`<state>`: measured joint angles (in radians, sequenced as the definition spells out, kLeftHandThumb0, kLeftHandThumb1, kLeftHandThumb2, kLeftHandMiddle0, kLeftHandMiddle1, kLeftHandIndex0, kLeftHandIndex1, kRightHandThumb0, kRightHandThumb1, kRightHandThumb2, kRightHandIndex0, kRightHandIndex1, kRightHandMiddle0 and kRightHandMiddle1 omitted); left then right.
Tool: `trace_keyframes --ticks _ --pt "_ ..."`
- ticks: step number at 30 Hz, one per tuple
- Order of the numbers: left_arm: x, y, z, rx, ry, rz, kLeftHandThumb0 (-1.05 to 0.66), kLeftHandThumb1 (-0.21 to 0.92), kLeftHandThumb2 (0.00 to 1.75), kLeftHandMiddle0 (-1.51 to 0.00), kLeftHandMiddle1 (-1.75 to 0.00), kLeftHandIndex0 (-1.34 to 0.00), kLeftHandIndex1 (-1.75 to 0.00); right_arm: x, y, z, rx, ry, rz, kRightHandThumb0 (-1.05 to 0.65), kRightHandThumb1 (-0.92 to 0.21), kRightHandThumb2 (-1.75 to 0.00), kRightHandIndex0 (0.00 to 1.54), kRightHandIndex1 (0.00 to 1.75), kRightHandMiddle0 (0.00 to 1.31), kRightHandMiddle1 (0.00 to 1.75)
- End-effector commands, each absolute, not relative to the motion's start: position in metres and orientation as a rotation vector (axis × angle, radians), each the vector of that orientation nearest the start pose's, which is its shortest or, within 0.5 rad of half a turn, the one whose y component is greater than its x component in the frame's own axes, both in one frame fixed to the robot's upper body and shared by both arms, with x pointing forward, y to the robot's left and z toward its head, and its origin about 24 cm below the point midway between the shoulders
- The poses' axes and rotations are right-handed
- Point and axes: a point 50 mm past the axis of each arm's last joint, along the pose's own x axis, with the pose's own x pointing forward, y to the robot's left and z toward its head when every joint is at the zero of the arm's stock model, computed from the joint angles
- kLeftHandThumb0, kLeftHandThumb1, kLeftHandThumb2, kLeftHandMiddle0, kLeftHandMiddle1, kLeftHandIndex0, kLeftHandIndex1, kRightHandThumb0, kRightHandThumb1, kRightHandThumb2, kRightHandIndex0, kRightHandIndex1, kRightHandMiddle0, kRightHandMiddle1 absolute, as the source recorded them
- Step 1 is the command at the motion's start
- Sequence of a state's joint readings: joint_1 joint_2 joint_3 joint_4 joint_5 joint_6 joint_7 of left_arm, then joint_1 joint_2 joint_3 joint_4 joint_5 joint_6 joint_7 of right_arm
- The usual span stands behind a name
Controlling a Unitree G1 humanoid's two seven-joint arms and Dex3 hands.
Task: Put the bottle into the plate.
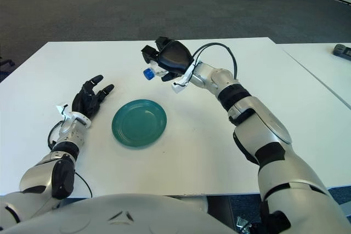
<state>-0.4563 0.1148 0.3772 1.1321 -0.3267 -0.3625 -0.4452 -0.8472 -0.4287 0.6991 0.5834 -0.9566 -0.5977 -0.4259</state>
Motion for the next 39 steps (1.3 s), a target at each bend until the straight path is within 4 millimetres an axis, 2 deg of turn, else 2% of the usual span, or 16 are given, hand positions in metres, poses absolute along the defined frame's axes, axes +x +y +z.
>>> trace_keyframes --ticks 1,8,12,20,27,29,32,39 --pt "0.286 0.204 -0.05 -0.391 0.273 0.004 -0.9 0.92 0.92 -0.48 -0.79 -0.19 -1.12 0.324 -0.053 0.125 -1.423 -1.043 0.629 0.0 -0.1 -1.58 0.77 1.74 0.54 1.75" --pt "0.289 0.2 -0.048 -0.364 0.269 -0.006 -0.88 0.92 0.9 -0.42 -0.75 -0.16 -1.11 0.315 -0.042 0.113 -1.442 -1.009 0.697 0.0 -0.07 -1.61 0.79 1.75 0.56 1.75" --pt "0.289 0.198 -0.047 -0.348 0.261 -0.014 -0.88 0.92 0.89 -0.39 -0.73 -0.15 -1.1 0.307 -0.037 0.104 -1.436 -1.007 0.735 0.0 0.02 -1.67 0.86 1.75 0.68 1.66" --pt "0.292 0.196 -0.045 -0.319 0.254 -0.008 -0.89 0.92 0.9 -0.37 -0.68 -0.14 -1.1 0.296 -0.035 0.101 -1.394 -0.952 0.814 0.0 0.07 -1.71 0.89 1.75 0.74 1.63" --pt "0.293 0.195 -0.044 -0.306 0.26 -0.005 -0.89 0.92 0.93 -0.39 -0.62 -0.14 -1.09 0.286 -0.031 0.094 -1.313 -0.851 0.912 0.0 0.1 -1.71 0.91 1.75 0.82 1.51" --pt "0.294 0.195 -0.044 -0.305 0.264 -0.006 -0.9 0.92 0.94 -0.39 -0.61 -0.14 -1.08 0.284 -0.028 0.084 -1.291 -0.821 0.93 0.0 0.1 -1.71 0.91 1.75 0.82 1.53" --pt "0.294 0.194 -0.044 -0.307 0.269 -0.004 -0.9 0.92 0.95 -0.4 -0.61 -0.14 -1.09 0.281 -0.023 0.064 -1.257 -0.775 0.957 0.0 0.06 -1.72 0.88 1.74 0.72 1.66" --pt "0.295 0.194 -0.044 -0.31 0.276 0.001 -0.91 0.92 0.96 -0.42 -0.61 -0.15 -1.1 0.28 -0.018 0.062 -1.199 -0.768 0.982 0.0 -0.01 -1.65 0.84 1.7 0.62 1.74"
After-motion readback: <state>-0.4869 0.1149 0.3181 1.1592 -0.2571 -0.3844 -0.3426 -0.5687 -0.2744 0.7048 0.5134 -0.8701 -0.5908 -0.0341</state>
